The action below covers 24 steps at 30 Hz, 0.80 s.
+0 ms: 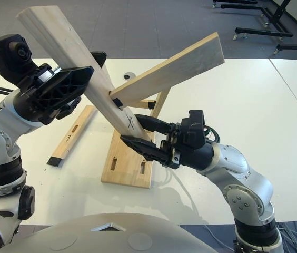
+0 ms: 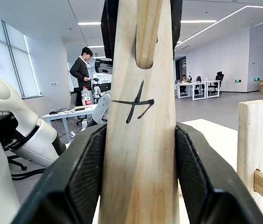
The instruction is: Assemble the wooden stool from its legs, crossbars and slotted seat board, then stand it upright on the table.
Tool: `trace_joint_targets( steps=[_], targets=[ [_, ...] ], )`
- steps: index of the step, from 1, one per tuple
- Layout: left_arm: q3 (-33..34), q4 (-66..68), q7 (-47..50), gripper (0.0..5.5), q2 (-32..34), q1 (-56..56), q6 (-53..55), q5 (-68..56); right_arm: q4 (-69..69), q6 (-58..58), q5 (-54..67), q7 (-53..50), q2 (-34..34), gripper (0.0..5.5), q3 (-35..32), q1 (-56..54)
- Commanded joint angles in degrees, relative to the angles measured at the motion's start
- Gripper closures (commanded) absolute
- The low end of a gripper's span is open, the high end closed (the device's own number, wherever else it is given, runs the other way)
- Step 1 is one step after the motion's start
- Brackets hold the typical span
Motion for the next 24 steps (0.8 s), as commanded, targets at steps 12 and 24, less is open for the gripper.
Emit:
trace_joint_targets(
  steps=[12, 24],
  targets=[
    [-0.19, 0.07, -4.27, 3.43, 2.47, 0.95, 1.13, 1.79, 0.86, -1.86, -3.26, 0.09, -0.92, 3.41, 0.39, -1.92],
    [0.05, 0.15, -4.36, 3.44, 1.53, 1.35, 0.27, 3.00, 2.10, 0.72, -0.61, -1.98, -2.10, 1.97, -0.89, -2.41]
  ],
)
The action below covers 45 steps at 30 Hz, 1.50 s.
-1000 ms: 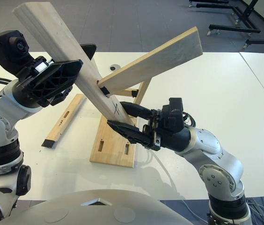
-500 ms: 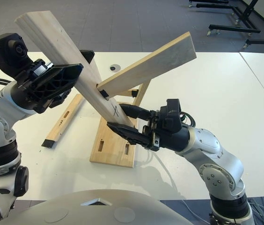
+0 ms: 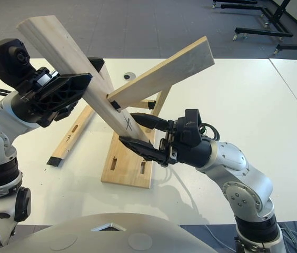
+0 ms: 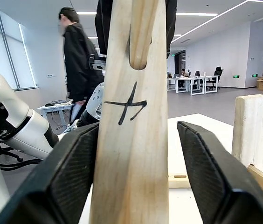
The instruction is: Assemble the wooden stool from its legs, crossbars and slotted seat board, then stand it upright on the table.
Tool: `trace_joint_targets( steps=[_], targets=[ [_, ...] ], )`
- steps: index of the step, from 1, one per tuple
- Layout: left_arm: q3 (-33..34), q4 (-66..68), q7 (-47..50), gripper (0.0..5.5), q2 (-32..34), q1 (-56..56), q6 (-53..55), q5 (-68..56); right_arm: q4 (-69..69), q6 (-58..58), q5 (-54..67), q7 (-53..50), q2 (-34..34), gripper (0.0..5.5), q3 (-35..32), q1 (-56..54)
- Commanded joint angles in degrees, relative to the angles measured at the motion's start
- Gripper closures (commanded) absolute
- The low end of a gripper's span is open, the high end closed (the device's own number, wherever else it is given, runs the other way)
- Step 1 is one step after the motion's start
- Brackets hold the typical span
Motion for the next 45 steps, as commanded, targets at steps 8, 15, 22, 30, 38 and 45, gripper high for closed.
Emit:
trace_joint_targets(
  steps=[8, 15, 22, 30, 38, 45],
  targets=[
    [0.44, -0.66, 0.16, 3.44, -0.45, 1.39, -0.04, 0.11, 0.21, 2.55, 8.61, 4.44, -8.59, 0.68, -12.74, 8.46],
    [2.82, -0.65, -2.08, 3.45, 2.42, 1.96, -0.13, 1.44, 1.62, 2.91, 6.21, 9.69, -11.44, 0.10, -16.25, 19.49],
    [4.86, -3.68, -8.85, 3.45, 7.44, 9.01, -5.17, 15.03, 1.59, 3.61, 8.76, 10.41, -12.81, 0.10, -21.10, 22.24],
    [-1.21, -10.30, -13.29, 3.45, 4.78, 23.85, -19.86, 35.56, 5.05, 9.17, 14.19, 16.03, -19.49, 0.10, -24.41, 20.58],
    [-3.32, -9.85, -18.36, 3.45, 5.70, 28.35, -29.66, 44.24, 9.05, 13.93, 15.82, 19.66, -24.00, 0.10, -23.92, 15.31],
    [-0.35, -7.89, -24.77, 3.45, 7.58, 28.88, -32.04, 39.74, 6.66, 13.91, 14.96, 17.34, -21.35, 0.10, -21.74, 15.79]
  ],
)
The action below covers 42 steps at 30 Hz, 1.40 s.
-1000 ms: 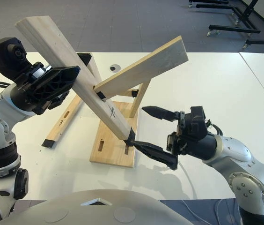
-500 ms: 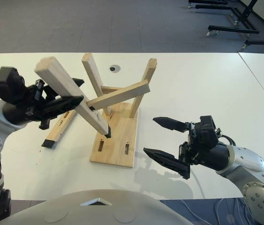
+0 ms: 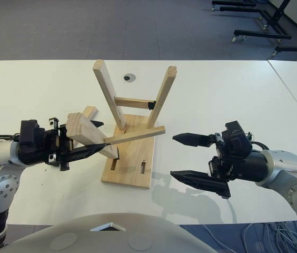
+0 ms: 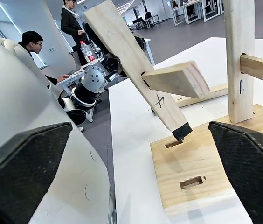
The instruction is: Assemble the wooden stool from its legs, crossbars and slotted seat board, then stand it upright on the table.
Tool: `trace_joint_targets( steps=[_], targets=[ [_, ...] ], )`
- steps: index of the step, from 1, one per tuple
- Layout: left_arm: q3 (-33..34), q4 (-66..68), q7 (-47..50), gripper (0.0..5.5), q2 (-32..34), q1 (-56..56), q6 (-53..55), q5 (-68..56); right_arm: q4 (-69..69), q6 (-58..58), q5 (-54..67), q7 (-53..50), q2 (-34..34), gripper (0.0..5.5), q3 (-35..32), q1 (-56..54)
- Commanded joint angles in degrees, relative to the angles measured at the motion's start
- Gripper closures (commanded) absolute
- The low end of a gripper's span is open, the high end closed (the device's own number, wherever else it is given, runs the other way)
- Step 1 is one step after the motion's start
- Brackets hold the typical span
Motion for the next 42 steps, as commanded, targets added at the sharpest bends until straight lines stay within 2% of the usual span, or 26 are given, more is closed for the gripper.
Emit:
trace_joint_targets(
  steps=[1, 7, 17, 28, 42],
  targets=[
    [2.01, 1.67, -4.08, 3.45, 2.73, 0.21, 0.13, -3.14, -1.80, -0.02, -0.63, -1.73, 1.36, 0.10, 0.66, 0.26],
    [2.23, 5.30, -8.28, 3.45, 6.01, -0.51, 1.40, -3.70, -5.00, -0.99, -1.33, -4.06, 4.57, 0.10, 1.57, 3.06],
    [0.23, 4.70, -7.45, 3.45, 2.87, -2.98, -1.12, -3.03, -4.09, -1.02, -1.65, -4.09, 4.45, 0.10, 1.64, 2.59],
    [-3.93, 8.53, -13.00, 3.45, 4.35, -4.00, -5.23, 2.61, -2.88, -1.18, -1.93, -3.86, 4.62, 0.10, 2.06, 0.70],
    [-5.71, 8.87, -14.06, 3.45, 5.62, -2.38, -4.55, 1.67, -0.85, -1.29, -3.70, -2.73, 4.66, 0.10, 2.57, -1.05]
  ],
)
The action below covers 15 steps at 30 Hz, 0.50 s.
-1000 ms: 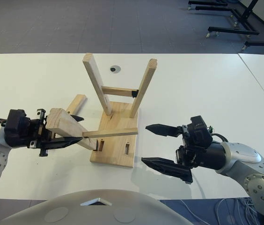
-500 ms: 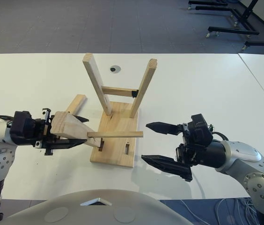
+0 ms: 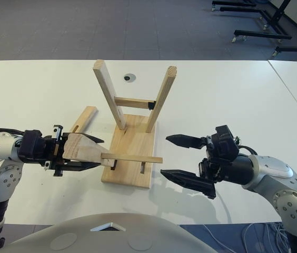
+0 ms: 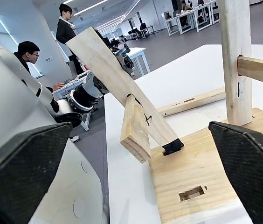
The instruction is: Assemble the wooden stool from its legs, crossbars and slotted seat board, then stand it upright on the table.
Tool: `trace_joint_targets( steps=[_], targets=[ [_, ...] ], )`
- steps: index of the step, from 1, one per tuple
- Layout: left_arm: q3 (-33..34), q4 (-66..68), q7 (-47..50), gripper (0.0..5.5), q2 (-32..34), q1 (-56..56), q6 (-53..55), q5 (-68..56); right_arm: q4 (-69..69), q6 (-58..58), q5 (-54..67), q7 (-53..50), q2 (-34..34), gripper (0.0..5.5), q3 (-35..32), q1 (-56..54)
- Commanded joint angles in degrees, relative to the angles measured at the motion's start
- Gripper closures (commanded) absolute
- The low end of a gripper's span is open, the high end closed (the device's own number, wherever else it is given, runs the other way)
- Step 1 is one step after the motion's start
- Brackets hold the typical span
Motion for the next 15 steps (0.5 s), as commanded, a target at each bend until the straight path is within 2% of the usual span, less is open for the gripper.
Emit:
trace_joint_targets(
  steps=[1, 15],
  targets=[
    [-0.91, 0.07, -0.79, 3.45, 2.17, 1.71, 2.11, 0.27, 0.84, -0.21, -0.98, 0.43, -0.27, 0.10, -0.18, -0.70],
    [-2.01, 0.47, -1.86, 3.45, 5.19, 3.70, 5.06, -0.75, 2.13, -0.08, -1.62, 0.26, -0.14, 0.10, 0.78, -3.05]
  ],
)
